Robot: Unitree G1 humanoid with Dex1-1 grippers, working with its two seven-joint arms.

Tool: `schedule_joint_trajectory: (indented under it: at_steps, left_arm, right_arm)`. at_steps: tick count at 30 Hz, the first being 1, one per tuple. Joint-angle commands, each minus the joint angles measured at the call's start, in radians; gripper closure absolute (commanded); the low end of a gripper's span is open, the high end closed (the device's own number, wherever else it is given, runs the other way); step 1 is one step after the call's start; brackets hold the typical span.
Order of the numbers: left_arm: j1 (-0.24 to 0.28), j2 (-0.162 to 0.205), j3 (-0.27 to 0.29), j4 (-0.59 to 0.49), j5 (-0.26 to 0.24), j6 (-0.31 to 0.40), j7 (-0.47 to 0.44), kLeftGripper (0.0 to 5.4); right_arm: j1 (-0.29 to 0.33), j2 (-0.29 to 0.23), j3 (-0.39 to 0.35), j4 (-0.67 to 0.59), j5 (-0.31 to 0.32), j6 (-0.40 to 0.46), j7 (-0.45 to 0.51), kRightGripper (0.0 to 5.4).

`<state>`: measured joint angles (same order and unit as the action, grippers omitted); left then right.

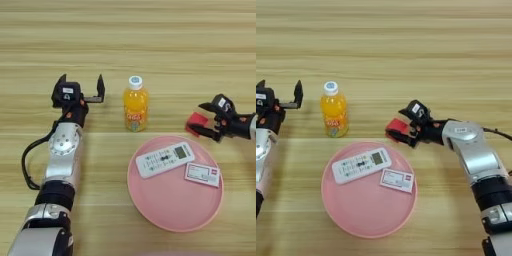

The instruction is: Move the objects on the table

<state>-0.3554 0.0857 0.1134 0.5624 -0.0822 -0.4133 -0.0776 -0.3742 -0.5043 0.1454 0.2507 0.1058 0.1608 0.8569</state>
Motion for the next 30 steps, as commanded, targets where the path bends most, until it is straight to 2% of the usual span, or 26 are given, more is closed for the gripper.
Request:
schedule_joint_trajectory:
  at_steps: [1,8,12,18,23,30]
  left_arm:
    - [-0.005,0.005,0.002,0.010,0.003,-0.008,-0.005,0.00]
    - [0.002,0.009,0.002,0.001,0.002,-0.007,-0.008,0.00]
    - [0.002,0.009,0.003,0.002,0.002,-0.009,-0.008,0.00]
    - [0.001,0.006,0.000,0.005,0.004,-0.010,-0.007,0.00]
    - [0.000,0.003,-0.001,0.011,0.006,-0.013,-0.004,0.00]
    - [-0.009,0.000,-0.003,0.033,0.010,-0.019,0.000,0.00]
  right_arm:
    - [-0.006,-0.009,-0.028,-0.099,0.024,0.021,-0.003,0.91]
    - [0.013,0.008,-0.043,-0.292,0.079,0.096,-0.015,0.15]
    - [0.018,0.044,-0.028,-0.360,0.113,0.133,-0.033,0.02]
    - [0.006,0.109,-0.005,-0.380,0.131,0.145,-0.065,0.02]
    - [-0.021,0.184,0.016,-0.344,0.119,0.111,-0.111,0.02]
    - [-0.058,0.251,0.074,-0.282,0.092,0.095,-0.132,0.02]
